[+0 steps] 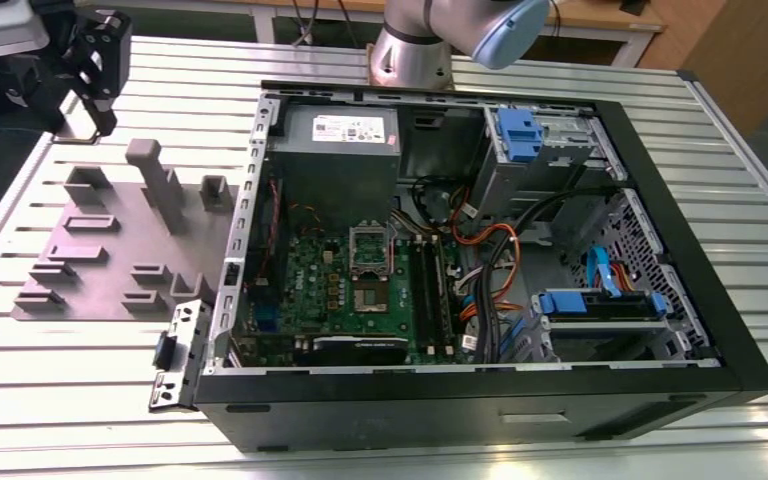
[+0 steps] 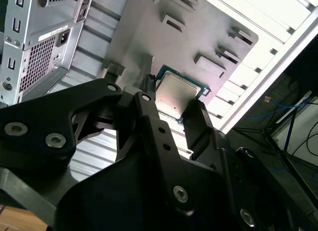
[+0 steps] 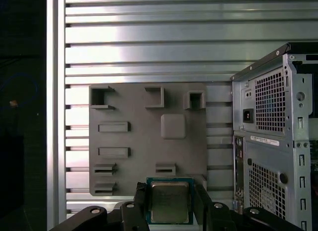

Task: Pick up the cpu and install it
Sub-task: 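Pick up the cpu and move it towards the insertion slot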

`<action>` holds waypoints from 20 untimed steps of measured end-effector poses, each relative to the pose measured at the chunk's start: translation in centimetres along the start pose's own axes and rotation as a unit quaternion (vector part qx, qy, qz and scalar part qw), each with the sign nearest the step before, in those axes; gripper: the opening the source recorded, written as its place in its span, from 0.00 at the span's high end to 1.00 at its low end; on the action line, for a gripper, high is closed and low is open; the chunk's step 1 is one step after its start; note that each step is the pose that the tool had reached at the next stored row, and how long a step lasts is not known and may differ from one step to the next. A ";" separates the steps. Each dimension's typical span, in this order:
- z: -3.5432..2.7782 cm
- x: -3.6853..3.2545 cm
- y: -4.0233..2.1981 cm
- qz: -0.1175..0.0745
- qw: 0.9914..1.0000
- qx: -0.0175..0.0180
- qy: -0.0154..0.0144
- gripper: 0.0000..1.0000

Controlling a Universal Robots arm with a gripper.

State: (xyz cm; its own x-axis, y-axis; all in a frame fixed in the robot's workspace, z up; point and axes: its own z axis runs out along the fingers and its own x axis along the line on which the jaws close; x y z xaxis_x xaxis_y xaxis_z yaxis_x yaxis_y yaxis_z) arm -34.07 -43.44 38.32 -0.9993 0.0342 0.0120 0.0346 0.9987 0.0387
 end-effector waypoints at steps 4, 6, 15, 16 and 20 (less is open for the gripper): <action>0.00 -0.11 0.00 0.000 1.000 0.000 0.000 0.53; -0.01 -0.16 0.01 0.000 1.000 0.000 0.000 0.53; 0.00 -0.29 0.01 0.000 1.000 0.000 0.000 0.53; -0.01 -0.31 0.01 0.000 1.000 0.000 0.000 0.53; -0.01 -0.44 0.01 0.000 1.000 0.000 0.000 0.53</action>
State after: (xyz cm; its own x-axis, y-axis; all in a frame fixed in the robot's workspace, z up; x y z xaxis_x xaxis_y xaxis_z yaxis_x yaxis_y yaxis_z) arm -33.63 -43.44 38.33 -0.9993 0.0342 0.0120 0.0346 0.9987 0.0387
